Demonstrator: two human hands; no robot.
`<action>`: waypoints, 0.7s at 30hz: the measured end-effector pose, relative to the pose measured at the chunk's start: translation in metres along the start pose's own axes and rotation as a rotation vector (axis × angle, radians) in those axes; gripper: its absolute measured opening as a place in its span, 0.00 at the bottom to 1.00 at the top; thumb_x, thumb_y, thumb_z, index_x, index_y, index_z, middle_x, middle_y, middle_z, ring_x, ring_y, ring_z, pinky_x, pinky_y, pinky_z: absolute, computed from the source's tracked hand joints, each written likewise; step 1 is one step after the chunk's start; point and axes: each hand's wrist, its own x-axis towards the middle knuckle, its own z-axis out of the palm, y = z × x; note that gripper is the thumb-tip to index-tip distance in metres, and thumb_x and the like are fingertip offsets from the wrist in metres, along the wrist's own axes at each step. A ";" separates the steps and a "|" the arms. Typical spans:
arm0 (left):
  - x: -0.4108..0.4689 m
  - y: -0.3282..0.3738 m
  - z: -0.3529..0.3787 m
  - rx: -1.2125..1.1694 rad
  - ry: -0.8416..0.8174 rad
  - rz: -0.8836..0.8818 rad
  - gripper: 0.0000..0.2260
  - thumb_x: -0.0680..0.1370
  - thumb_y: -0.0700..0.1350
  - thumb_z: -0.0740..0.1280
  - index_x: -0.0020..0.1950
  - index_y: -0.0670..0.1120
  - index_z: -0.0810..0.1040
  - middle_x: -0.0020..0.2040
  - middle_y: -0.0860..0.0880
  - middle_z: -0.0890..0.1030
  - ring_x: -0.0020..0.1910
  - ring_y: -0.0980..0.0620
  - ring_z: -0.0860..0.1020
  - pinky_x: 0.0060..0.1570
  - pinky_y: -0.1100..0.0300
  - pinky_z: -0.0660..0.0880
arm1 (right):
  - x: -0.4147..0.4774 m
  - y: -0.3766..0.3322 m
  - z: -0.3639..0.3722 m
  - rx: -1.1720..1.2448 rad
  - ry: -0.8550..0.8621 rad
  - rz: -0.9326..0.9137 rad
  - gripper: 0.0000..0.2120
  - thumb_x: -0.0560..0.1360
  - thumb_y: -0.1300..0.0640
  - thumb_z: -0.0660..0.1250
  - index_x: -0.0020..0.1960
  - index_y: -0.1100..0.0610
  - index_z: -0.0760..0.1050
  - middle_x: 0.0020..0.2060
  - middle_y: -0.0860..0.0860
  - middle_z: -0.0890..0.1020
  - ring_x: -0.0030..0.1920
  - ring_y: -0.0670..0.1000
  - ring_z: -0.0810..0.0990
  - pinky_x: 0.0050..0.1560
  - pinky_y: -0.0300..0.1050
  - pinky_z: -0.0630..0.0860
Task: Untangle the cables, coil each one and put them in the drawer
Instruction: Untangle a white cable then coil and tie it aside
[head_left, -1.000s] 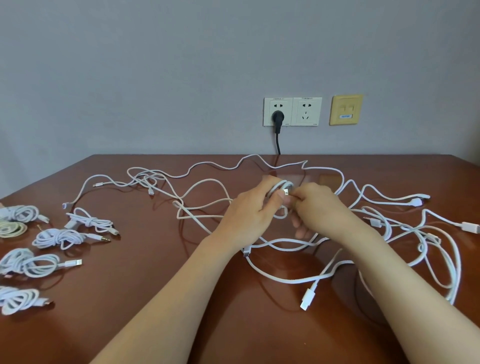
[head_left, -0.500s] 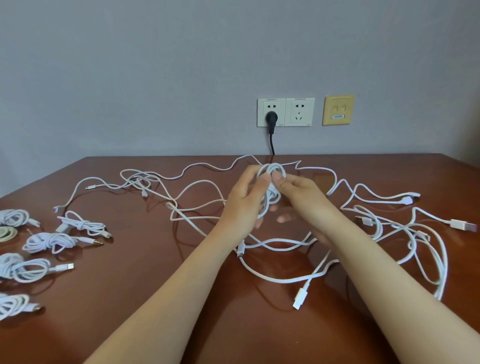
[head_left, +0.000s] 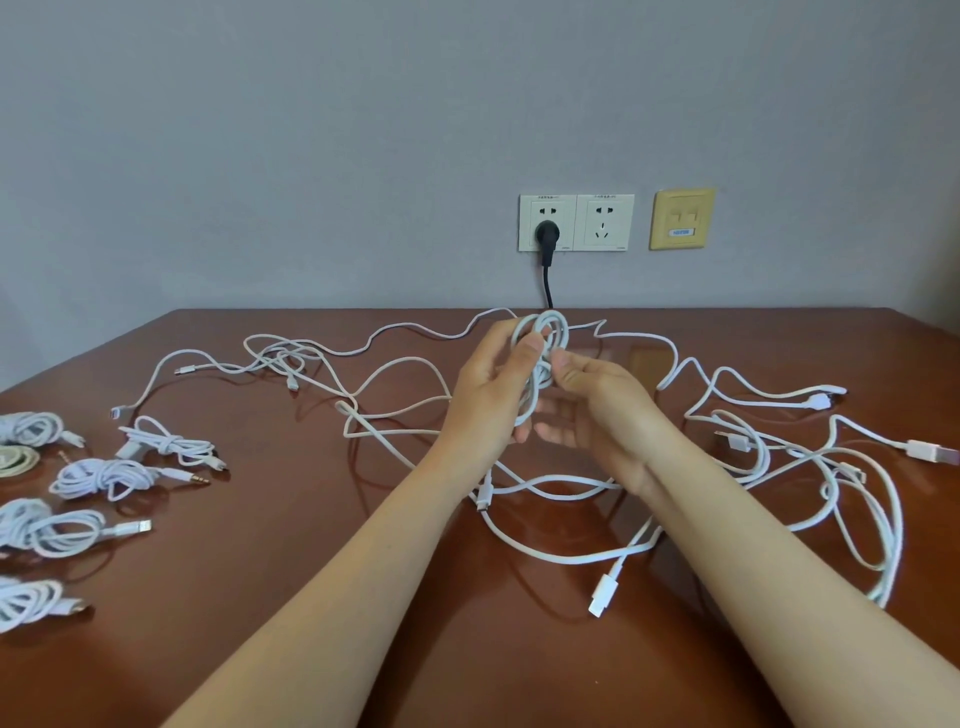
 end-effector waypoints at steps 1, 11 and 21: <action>0.000 0.000 0.001 0.000 -0.008 0.005 0.07 0.81 0.45 0.59 0.47 0.55 0.74 0.25 0.56 0.72 0.19 0.58 0.66 0.17 0.68 0.62 | 0.001 0.000 0.001 0.002 0.013 -0.001 0.10 0.81 0.57 0.55 0.49 0.56 0.75 0.37 0.51 0.80 0.34 0.47 0.79 0.30 0.36 0.76; 0.005 -0.015 -0.012 0.290 -0.077 0.088 0.14 0.75 0.54 0.68 0.59 0.64 0.73 0.50 0.52 0.76 0.49 0.55 0.76 0.55 0.57 0.73 | 0.002 -0.002 0.003 0.035 0.138 -0.018 0.16 0.81 0.52 0.55 0.56 0.59 0.77 0.49 0.55 0.83 0.49 0.53 0.82 0.46 0.50 0.79; 0.006 -0.012 -0.011 0.140 0.020 0.002 0.08 0.78 0.43 0.65 0.54 0.54 0.73 0.44 0.51 0.76 0.36 0.58 0.74 0.34 0.68 0.69 | 0.001 -0.002 0.004 0.130 0.101 -0.038 0.14 0.79 0.50 0.57 0.48 0.59 0.75 0.36 0.53 0.79 0.28 0.47 0.79 0.33 0.40 0.77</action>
